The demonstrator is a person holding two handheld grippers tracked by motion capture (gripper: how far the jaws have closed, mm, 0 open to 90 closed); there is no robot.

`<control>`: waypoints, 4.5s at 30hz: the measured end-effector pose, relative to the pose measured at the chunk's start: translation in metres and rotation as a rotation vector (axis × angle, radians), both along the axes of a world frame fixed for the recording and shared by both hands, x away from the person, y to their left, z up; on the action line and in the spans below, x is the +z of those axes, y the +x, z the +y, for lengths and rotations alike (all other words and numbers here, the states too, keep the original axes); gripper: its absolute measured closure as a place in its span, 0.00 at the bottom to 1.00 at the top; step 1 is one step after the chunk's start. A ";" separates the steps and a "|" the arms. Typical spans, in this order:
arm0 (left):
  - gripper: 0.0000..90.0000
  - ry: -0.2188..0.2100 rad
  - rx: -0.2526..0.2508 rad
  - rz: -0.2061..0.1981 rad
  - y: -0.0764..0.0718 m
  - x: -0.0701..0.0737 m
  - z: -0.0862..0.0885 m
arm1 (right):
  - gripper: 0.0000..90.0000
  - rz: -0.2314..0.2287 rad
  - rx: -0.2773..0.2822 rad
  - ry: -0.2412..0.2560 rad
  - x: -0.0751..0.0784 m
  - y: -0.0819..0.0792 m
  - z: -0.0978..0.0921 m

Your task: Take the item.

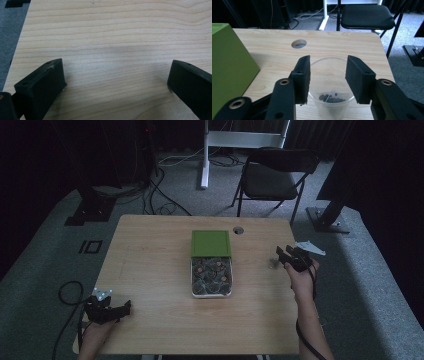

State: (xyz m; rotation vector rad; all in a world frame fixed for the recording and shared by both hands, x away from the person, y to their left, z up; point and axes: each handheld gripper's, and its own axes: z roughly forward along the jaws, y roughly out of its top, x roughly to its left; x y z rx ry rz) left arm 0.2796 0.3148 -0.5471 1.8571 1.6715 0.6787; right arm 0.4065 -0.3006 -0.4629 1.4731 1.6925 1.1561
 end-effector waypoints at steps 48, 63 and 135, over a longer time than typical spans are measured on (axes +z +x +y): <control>0.02 0.000 -0.001 0.000 0.000 0.000 0.000 | 0.17 0.008 0.058 0.001 -0.012 -0.061 -0.001; 0.02 0.000 0.000 0.000 0.000 0.000 0.000 | 0.17 0.065 0.067 -0.006 -0.041 -0.082 -0.008; 0.02 -0.001 0.021 -0.001 0.000 0.000 -0.001 | 0.14 0.264 0.243 -0.177 -0.089 -0.117 -0.017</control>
